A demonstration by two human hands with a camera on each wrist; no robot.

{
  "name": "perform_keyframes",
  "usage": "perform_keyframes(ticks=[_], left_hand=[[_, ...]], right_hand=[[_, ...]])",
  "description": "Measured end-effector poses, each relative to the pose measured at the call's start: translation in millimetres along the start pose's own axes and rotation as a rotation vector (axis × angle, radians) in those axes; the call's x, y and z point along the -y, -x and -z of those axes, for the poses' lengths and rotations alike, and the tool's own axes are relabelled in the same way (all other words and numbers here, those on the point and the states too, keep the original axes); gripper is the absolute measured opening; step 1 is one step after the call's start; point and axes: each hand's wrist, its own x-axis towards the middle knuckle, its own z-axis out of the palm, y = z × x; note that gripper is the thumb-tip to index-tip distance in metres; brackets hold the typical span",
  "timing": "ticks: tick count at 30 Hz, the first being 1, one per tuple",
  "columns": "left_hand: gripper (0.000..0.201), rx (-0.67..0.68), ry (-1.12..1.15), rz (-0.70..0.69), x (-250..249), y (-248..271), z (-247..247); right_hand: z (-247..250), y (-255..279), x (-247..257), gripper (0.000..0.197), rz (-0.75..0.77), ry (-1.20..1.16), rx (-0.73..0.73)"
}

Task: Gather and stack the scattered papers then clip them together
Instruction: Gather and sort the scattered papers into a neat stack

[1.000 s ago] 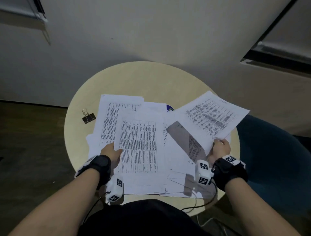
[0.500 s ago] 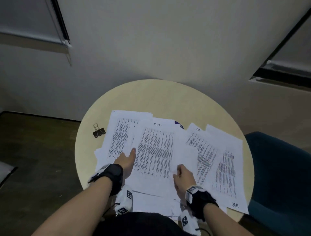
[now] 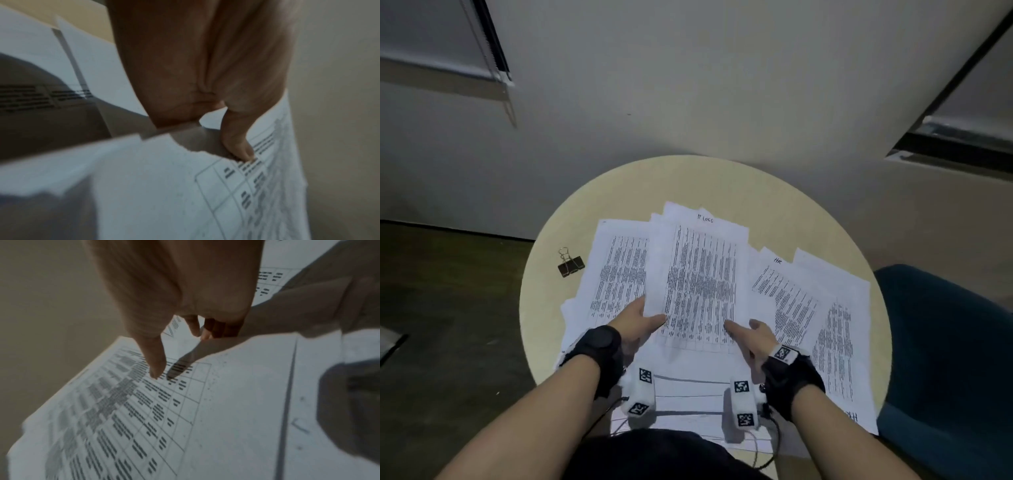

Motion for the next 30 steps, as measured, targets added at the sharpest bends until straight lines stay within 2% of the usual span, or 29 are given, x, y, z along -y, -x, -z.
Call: perform_keyframes(ticks=[2, 5, 6, 7, 9, 10, 11, 13, 15, 16, 18, 20, 22, 24, 26, 30], left_hand=[[0.038, 0.016, -0.017, 0.018, -2.6, 3.1, 0.4], [0.031, 0.067, -0.017, -0.013, -6.1, 5.6, -0.5], [0.030, 0.069, 0.002, -0.011, -6.1, 2.3, -1.6], [0.029, 0.052, 0.035, -0.006, -6.9, -2.3, -2.1], [0.024, -0.065, 0.017, 0.011, -7.2, -12.7, -2.5], [0.021, -0.166, -0.015, 0.028, -4.3, -19.3, 1.2], [0.020, -0.288, -0.094, 0.047, -0.4, -25.4, 5.7], [0.030, -0.543, -0.483, 0.113, 10.4, -36.3, 22.7], [0.047, -0.673, -0.773, 0.222, 20.0, -38.6, 40.1], [0.057, -0.654, -0.836, 0.284, 24.0, -38.2, 47.4], [0.078, -0.516, -0.955, 0.363, 32.6, -35.3, 55.7], [0.090, -0.457, -1.004, 0.396, 46.2, -34.2, 57.2], [0.093, -0.543, -0.912, 0.405, 55.8, -31.6, 54.6], [0.102, -0.649, -0.860, 0.428, 57.2, -27.2, 54.0], [0.107, -0.686, -0.870, 0.453, 54.0, -23.6, 57.9], [0.092, -0.688, -0.806, 0.479, 44.8, -19.6, 68.1]], right_hand=[[4.3, -5.5, 3.3, 0.095, 0.014, 0.036, 0.042], [13.3, -40.9, -12.1, 0.115, 0.039, 0.083, 0.101], [9.4, -28.2, -4.4, 0.107, 0.017, 0.113, 0.120], [9.5, -22.6, -1.2, 0.091, 0.033, 0.110, 0.101], [10.8, -7.8, 2.8, 0.046, 0.072, 0.111, 0.025], [12.4, -7.5, -0.4, 0.034, 0.088, 0.129, -0.041], [14.1, -8.7, -6.2, 0.030, 0.090, 0.143, -0.091], [18.8, -7.1, -16.3, 0.026, 0.093, 0.190, -0.124], [26.1, -7.9, -27.1, 0.028, 0.063, 0.224, -0.122], [31.1, -9.4, -33.0, 0.030, 0.046, 0.224, -0.129], [38.0, -9.8, -37.2, 0.035, 0.023, 0.253, -0.154], [40.4, -9.8, -39.3, 0.044, -0.007, 0.247, -0.145], [40.9, -7.1, -39.4, 0.046, -0.014, 0.194, -0.148], [42.1, -2.0, -36.8, 0.036, 0.012, 0.204, -0.156], [43.6, 1.0, -36.7, 0.033, 0.032, 0.226, -0.161], [41.1, 10.2, -32.0, 0.035, 0.045, 0.227, -0.194]])
